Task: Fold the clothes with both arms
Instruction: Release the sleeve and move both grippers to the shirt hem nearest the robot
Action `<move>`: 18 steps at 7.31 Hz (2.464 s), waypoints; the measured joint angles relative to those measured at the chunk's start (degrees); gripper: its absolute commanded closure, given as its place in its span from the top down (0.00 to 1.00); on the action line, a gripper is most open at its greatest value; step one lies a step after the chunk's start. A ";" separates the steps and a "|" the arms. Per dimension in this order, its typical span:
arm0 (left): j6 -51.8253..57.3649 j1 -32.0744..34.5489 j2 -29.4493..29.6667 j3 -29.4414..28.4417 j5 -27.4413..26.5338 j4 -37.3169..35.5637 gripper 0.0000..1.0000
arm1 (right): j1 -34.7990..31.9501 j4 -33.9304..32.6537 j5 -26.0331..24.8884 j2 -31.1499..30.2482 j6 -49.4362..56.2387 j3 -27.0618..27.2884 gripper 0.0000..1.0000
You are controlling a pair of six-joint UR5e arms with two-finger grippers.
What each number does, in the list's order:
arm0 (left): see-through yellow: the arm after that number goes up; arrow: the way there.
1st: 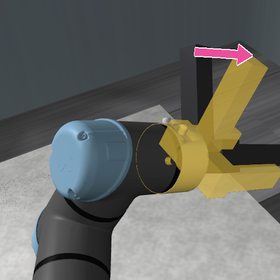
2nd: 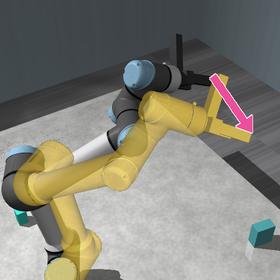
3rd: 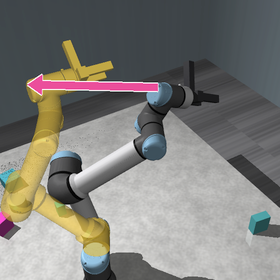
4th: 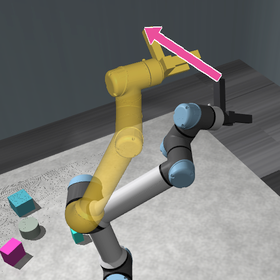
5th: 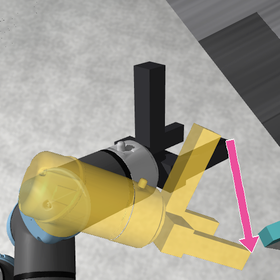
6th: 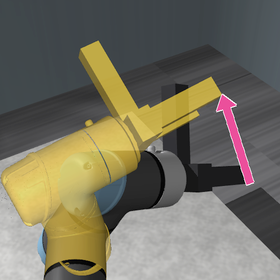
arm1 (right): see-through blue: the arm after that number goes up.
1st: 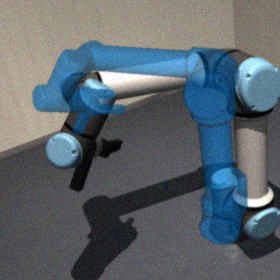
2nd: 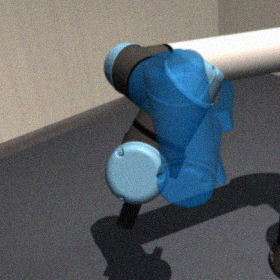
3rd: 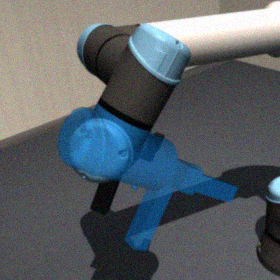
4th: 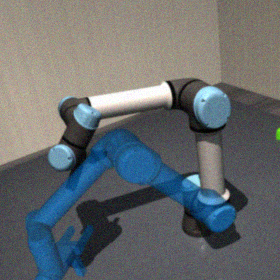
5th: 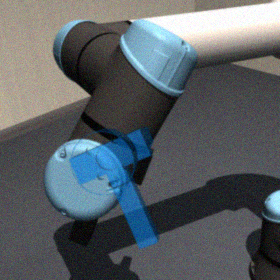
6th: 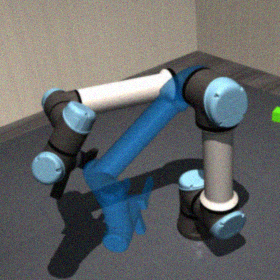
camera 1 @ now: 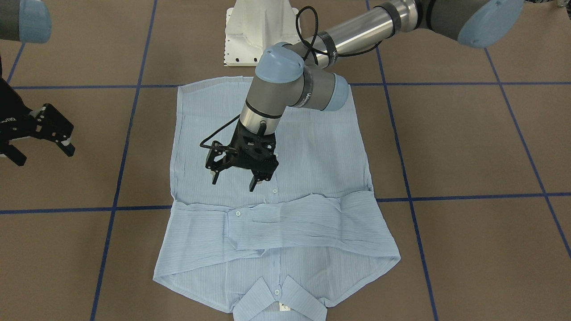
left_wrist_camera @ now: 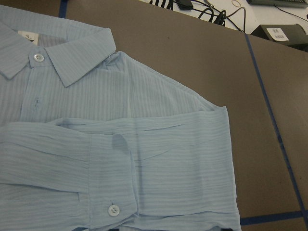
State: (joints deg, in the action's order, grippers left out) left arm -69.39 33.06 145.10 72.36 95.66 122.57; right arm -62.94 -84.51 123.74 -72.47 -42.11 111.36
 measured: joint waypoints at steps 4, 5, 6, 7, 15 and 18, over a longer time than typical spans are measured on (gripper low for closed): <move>7.61 0.21 -20.70 27.23 6.64 -8.28 1.00 | 19.59 2.61 -17.06 -0.22 -25.35 7.89 1.00; 7.56 -0.04 -25.57 31.83 7.16 -8.24 1.00 | 27.27 2.53 -23.37 -1.75 -32.52 10.44 1.00; 6.26 -1.08 -31.32 36.54 6.86 -8.21 1.00 | 35.44 2.44 -30.76 -5.07 -37.97 13.47 1.00; 3.70 -3.41 -37.61 41.50 5.31 -8.18 1.00 | 42.09 2.41 -36.44 -8.94 -41.89 16.33 1.00; -14.77 -21.53 -51.20 45.58 -5.47 -13.69 0.59 | 49.39 2.42 -42.61 -13.92 -45.78 20.03 1.00; -18.04 -21.89 -51.05 43.76 -5.39 -13.88 0.37 | 49.40 2.42 -42.61 -13.75 -45.78 20.04 1.00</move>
State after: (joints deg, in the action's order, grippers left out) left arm -87.43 11.17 94.04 116.12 90.27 108.69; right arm -13.54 -82.09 81.12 -86.21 -87.89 131.40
